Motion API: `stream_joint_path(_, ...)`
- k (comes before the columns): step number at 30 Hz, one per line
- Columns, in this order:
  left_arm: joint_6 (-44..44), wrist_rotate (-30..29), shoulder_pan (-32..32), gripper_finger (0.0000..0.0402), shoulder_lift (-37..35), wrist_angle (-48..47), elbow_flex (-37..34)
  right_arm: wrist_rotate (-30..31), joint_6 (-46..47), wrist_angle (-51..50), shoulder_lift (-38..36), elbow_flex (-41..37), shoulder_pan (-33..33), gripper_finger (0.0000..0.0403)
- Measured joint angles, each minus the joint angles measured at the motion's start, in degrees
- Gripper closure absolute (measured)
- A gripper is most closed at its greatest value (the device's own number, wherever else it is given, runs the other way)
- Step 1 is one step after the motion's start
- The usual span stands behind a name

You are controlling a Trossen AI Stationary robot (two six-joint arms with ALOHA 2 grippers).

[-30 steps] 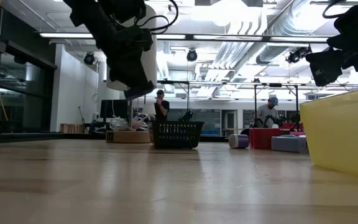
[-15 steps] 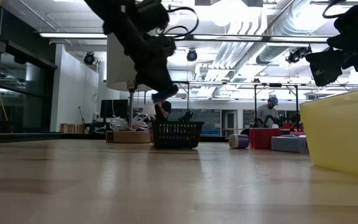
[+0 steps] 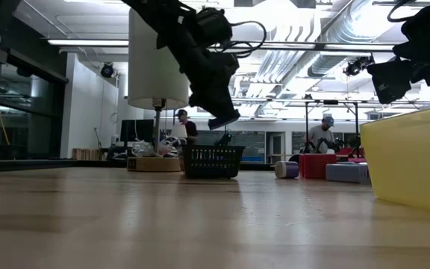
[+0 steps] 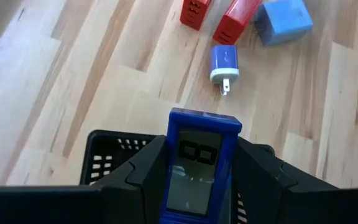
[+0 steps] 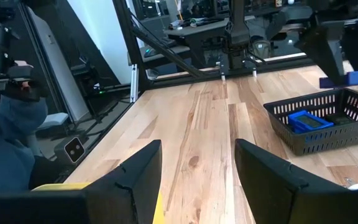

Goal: Pick & Place Office items
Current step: Put the blue digital timer into the black bin

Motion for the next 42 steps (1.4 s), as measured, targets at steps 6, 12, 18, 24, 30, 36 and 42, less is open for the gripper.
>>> stream_joint_path(6,0.6,0.0,0.0,0.0249,0.4,-0.4,0.7,0.0,0.0,0.0,0.0,0.0,0.0,0.0213)
stream_joint_path(12,0.6,0.0,0.0,0.0249,0.4,-1.1,0.7,0.0,0.0,0.0,0.0,0.0,0.0,0.0213)
stream_joint_path(18,0.7,0.0,0.0,0.0249,0.4,-2.3,0.7,0.0,0.0,-0.1,0.0,0.0,0.0,0.0213)
stream_joint_path(24,1.5,-0.9,0.8,0.0249,0.4,-5.7,0.6,0.0,0.0,-0.1,0.0,0.0,0.0,0.0213)
stream_joint_path(30,1.6,-2.9,1.1,0.0249,0.4,-8.5,0.6,0.0,0.0,-0.1,0.0,0.0,0.0,0.0213)
stream_joint_path(36,3.0,-4.5,0.9,0.0249,1.6,-9.1,0.5,0.0,0.0,-0.1,0.0,0.0,0.0,0.0213)
stream_joint_path(42,3.0,-4.3,1.1,0.0249,4.7,-8.7,0.5,0.0,0.0,-0.1,0.1,0.0,0.0,0.0213)
